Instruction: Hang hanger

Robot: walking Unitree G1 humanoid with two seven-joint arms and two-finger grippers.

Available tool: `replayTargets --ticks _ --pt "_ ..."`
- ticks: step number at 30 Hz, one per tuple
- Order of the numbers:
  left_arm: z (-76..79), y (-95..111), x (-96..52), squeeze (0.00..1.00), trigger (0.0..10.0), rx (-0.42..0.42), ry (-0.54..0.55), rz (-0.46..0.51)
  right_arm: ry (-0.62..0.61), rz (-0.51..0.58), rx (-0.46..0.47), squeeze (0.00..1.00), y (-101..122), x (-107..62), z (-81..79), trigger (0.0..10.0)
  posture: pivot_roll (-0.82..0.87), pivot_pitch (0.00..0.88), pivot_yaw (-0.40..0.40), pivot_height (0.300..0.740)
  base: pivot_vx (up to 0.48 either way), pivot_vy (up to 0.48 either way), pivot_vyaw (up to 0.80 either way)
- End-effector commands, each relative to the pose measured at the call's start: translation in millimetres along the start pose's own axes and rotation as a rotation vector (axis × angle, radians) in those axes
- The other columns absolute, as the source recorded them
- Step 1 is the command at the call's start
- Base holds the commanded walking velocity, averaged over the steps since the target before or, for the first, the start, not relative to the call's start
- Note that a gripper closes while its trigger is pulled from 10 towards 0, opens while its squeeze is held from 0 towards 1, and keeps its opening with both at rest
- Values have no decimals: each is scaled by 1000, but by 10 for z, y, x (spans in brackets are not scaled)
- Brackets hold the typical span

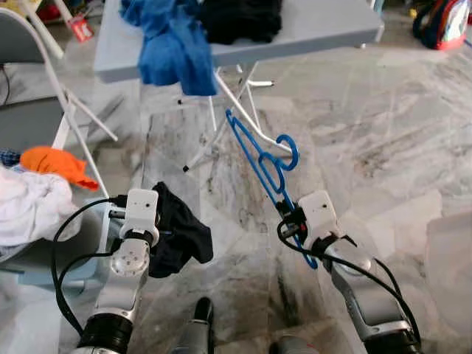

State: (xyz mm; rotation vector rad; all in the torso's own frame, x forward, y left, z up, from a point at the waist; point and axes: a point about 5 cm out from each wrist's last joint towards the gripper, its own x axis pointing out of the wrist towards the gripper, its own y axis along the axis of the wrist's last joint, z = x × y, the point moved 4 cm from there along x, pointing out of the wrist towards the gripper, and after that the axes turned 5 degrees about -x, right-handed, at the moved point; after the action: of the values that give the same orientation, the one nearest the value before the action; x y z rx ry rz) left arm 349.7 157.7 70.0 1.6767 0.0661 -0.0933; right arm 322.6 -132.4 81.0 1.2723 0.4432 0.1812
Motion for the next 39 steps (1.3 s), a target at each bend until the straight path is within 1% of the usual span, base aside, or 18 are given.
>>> replayTargets --ticks 1,3,5,7,13,15,18,20,21,25,31,33,34,35,36,37,38,39 --pt "-96 -6 -12 0 10000 20 21 -7 19 18 19 0 50 22 -74 10000 -82 247 28 740 0 0 0" --pt "-84 2 -4 0 10000 27 9 -9 18 20 18 0 70 29 -70 10000 -87 248 36 740 0 0 0" --pt "-98 2 5 0 10000 13 18 -15 14 11 1 0 74 38 -63 10000 -88 249 41 740 0 0 0" --pt "-141 29 39 0 10000 12 47 -17 24 13 -50 0 101 55 -62 10000 -91 248 49 740 0 0 0" --pt "-133 78 72 0 10000 23 52 -9 63 41 -64 0 189 109 -121 10000 -83 243 51 740 0 0 0" --pt "-129 91 84 0 10000 11 61 -7 58 62 -46 0 243 134 -159 10000 -75 242 44 740 0 0 0" --pt "-123 98 89 0 10000 0 68 -7 43 71 -57 0 246 137 -183 10000 -70 244 40 740 0 0 0" --pt "-116 104 90 0 10000 -6 70 -6 14 71 4 0 236 135 -194 10000 -65 244 34 740 0 0 0" --pt "-110 106 88 0 10000 -9 66 -3 -9 71 48 0 226 133 -209 10000 -65 245 32 740 0 0 0" --pt "-111 90 78 0 10000 -12 62 -8 -41 77 94 0 213 121 -251 10000 -67 247 32 740 0 0 0" --pt "-95 76 84 0 10000 -13 54 -16 -59 104 111 0 243 99 -318 10000 -81 243 42 740 0 0 0" --pt "-106 118 114 0 10000 -9 55 -9 -44 94 92 0 231 86 -335 10000 -84 243 43 740 0 0 0" --pt "-128 208 172 0 10000 8 53 14 5 77 63 0 200 57 -370 10000 -86 245 42 740 0 0 0" --pt "-128 208 172 0 10000 8 53 14 5 77 63 0 200 57 -370 10000 -86 245 42 740 0 0 0" --pt "-175 326 266 0 10000 44 60 34 63 38 40 0 125 6 -382 10000 -86 246 42 740 0 0 0" --pt "-239 374 329 0 10000 50 84 31 92 4 5 0 53 -34 -356 10000 -86 246 42 740 0 0 0" --pt "-343 433 408 0 10000 64 130 24 112 -40 -33 0 -38 -91 -278 10000 -87 250 40 740 0 0 0" --pt "-383 456 434 0 10000 74 148 23 113 -53 -41 0 -64 -112 -239 10000 -88 251 40 740 0 0 0"
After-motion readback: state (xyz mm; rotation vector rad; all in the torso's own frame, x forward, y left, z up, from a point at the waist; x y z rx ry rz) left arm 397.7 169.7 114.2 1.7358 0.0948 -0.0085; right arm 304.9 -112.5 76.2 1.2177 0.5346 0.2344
